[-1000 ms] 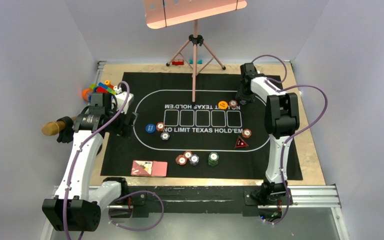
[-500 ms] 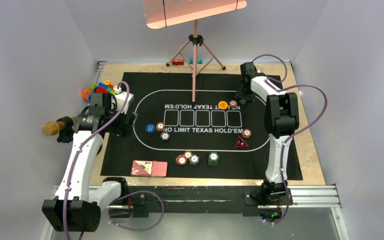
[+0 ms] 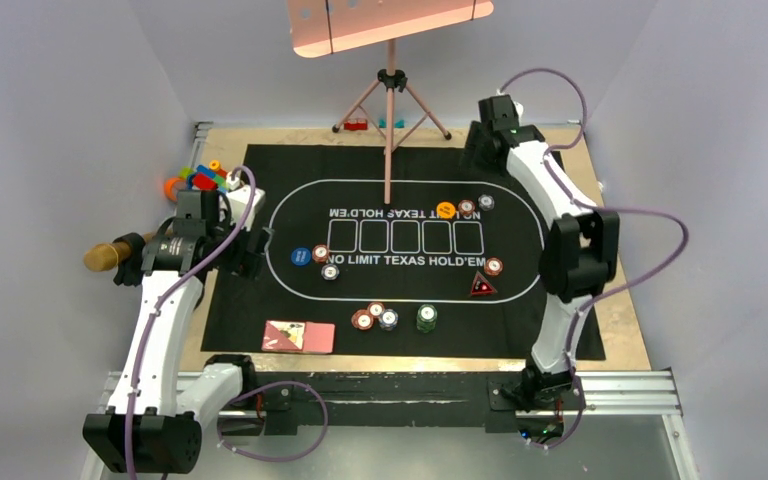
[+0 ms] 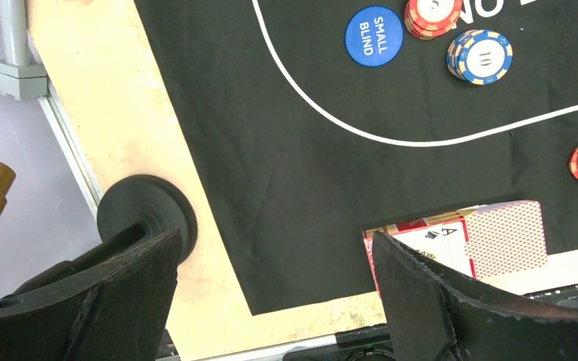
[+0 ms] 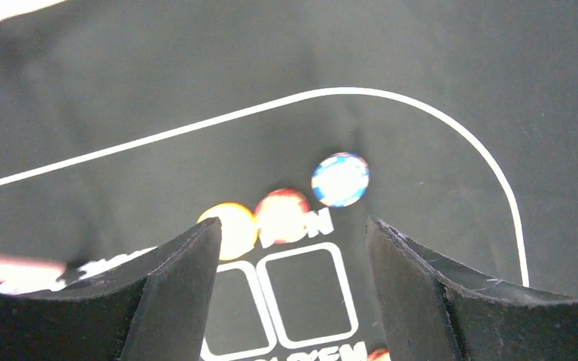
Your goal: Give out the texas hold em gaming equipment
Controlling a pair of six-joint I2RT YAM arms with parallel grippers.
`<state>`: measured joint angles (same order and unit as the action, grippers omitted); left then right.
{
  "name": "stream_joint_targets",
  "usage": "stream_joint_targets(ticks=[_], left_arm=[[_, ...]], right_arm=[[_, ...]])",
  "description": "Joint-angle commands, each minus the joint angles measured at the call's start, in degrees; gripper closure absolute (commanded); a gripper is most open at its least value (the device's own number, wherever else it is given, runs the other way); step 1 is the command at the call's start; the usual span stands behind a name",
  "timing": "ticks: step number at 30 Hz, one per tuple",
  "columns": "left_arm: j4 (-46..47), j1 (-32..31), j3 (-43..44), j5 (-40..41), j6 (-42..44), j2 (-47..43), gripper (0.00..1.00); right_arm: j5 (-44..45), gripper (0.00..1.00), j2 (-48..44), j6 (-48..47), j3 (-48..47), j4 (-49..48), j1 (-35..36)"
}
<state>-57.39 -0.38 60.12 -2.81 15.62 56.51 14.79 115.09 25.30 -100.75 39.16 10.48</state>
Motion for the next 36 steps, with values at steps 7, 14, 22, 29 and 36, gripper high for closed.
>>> stream_joint_targets(ticks=[7, 14, 22, 29, 36], left_arm=[[-0.5, 0.38, 0.4, -0.95, -0.99, -3.04, 0.0], [-0.41, 0.38, 0.42, -0.71, -1.27, -2.75, 0.0], [-0.54, 0.38, 0.7, -0.62, -1.77, -2.8, 0.0], [-0.37, 0.38, 0.47, -0.09, -1.39, -2.74, 0.0], [-0.16, 0.38, 0.35, -0.02, -1.36, -2.48, 0.0]], right_arm=[[-0.14, 0.24, -26.23, -1.21, 19.32, -5.29, 29.25], [-5.61, 0.17, -29.23, -1.25, 31.54, -7.24, 45.16], [-7.61, 0.12, -23.59, 0.57, 35.42, -8.09, 52.37], [-7.56, 0.12, -19.51, 1.33, 37.64, -9.62, 53.61], [-6.89, 0.2, -16.32, 1.33, 38.29, -10.35, 53.59]])
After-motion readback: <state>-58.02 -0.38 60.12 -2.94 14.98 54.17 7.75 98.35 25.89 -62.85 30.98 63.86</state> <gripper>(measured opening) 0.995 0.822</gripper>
